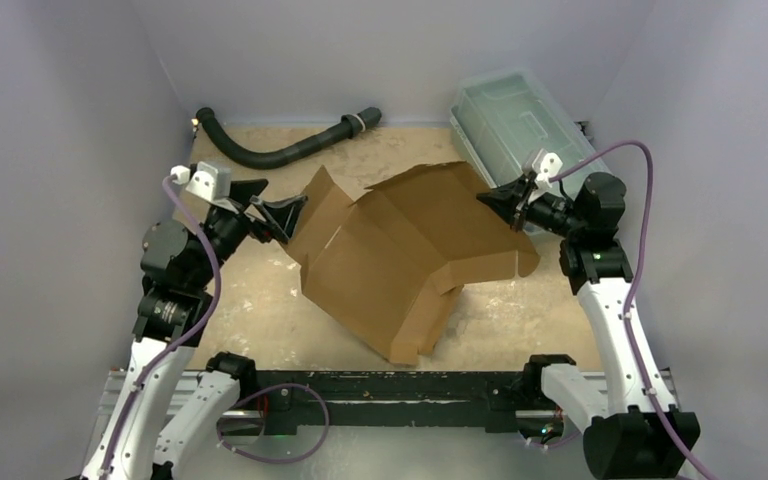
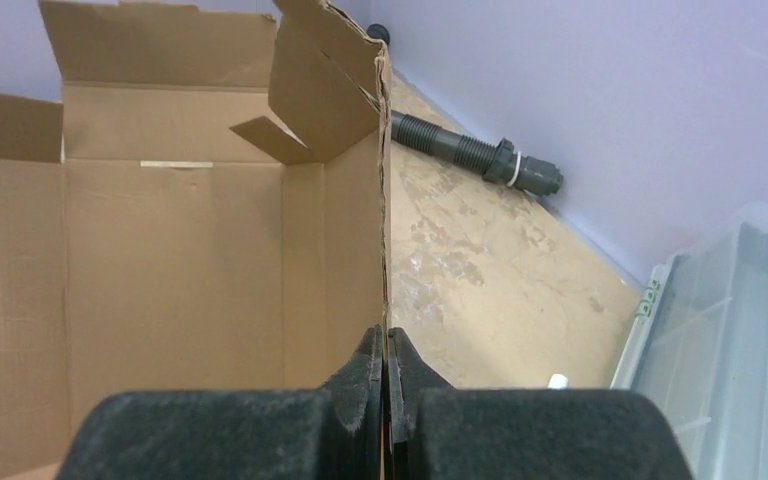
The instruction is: Fold the paper box
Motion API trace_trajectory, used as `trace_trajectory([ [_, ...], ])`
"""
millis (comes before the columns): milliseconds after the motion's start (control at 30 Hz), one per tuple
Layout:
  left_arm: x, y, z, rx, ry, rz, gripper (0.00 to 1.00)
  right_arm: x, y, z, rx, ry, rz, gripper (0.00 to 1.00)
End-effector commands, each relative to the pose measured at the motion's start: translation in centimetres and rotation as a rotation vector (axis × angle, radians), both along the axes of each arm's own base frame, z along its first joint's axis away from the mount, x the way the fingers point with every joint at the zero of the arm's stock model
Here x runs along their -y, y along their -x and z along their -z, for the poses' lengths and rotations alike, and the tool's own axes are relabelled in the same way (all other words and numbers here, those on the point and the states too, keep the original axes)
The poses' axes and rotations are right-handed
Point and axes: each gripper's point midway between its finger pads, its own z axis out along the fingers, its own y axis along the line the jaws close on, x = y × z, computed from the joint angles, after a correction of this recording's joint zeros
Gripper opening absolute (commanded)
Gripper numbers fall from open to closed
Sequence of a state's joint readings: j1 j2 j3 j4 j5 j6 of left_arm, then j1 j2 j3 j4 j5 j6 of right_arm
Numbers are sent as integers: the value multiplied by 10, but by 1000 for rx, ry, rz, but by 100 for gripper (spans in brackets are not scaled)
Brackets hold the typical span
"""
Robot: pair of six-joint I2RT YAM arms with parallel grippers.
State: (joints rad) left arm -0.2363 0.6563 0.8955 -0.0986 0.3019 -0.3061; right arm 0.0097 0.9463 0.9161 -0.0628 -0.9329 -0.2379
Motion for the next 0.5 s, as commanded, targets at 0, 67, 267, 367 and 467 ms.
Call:
trace_trajectory([
  [0,0,-11,49,-185,-30,-21,87,1,1,-28,107,-33,14,0],
  [67,8,-16,59,-219,-56,27,86,1,1,-28,104,-35,14,0],
  [267,11,-42,85,-326,-159,29,83,1,3,-27,106,-36,11,0],
  [367,16,-41,90,-374,-154,58,78,2,0,-25,103,-35,21,0],
  [467,24,-31,93,-409,-116,105,75,3,-3,-22,94,-34,34,0],
])
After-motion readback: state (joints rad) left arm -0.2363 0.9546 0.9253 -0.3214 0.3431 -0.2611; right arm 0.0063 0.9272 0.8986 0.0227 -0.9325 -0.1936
